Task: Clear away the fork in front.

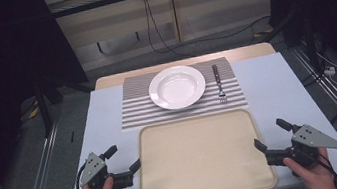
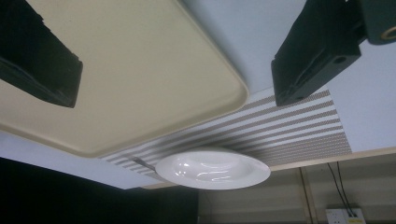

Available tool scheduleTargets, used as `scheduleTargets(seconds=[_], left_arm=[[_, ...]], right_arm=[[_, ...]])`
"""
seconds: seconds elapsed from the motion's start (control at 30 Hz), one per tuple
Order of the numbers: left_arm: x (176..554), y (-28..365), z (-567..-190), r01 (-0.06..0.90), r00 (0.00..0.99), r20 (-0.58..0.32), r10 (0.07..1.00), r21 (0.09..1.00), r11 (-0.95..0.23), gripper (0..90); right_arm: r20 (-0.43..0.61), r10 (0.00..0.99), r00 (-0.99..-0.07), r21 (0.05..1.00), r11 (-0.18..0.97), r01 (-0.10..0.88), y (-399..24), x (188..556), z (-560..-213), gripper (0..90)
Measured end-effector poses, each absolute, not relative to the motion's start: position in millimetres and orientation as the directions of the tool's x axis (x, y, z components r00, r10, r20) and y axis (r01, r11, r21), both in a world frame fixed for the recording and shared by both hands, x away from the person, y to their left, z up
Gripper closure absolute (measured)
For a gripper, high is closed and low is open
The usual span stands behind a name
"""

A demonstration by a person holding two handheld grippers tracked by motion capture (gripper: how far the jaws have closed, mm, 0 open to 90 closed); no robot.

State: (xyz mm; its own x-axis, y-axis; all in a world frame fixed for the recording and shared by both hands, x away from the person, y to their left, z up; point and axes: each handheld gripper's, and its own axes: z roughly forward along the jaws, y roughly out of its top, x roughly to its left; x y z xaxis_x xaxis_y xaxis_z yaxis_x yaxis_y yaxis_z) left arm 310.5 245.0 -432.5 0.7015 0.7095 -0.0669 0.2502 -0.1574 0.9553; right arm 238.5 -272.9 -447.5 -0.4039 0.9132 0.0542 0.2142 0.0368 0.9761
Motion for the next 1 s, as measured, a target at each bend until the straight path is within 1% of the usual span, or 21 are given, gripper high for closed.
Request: scheduleTargets(seconds=[0.53, 1.0], left_arm=[[309.8, 250.1, -431.9, 0.252, 0.699, -0.067, 0.712, 0.955, -0.158, 2.1], [311.3, 249.7, -433.2, 0.261, 0.702, -0.076, 0.708, 0.953, -0.157, 2.1]], right_arm=[[0.048, 0.917, -0.397, 0.976, 0.042, 0.215, -275.0, 241.0, -446.3, 1.9], [0.041, 0.917, -0.396, 0.975, 0.051, 0.218, -276.1, 250.1, -443.0, 1.7]])
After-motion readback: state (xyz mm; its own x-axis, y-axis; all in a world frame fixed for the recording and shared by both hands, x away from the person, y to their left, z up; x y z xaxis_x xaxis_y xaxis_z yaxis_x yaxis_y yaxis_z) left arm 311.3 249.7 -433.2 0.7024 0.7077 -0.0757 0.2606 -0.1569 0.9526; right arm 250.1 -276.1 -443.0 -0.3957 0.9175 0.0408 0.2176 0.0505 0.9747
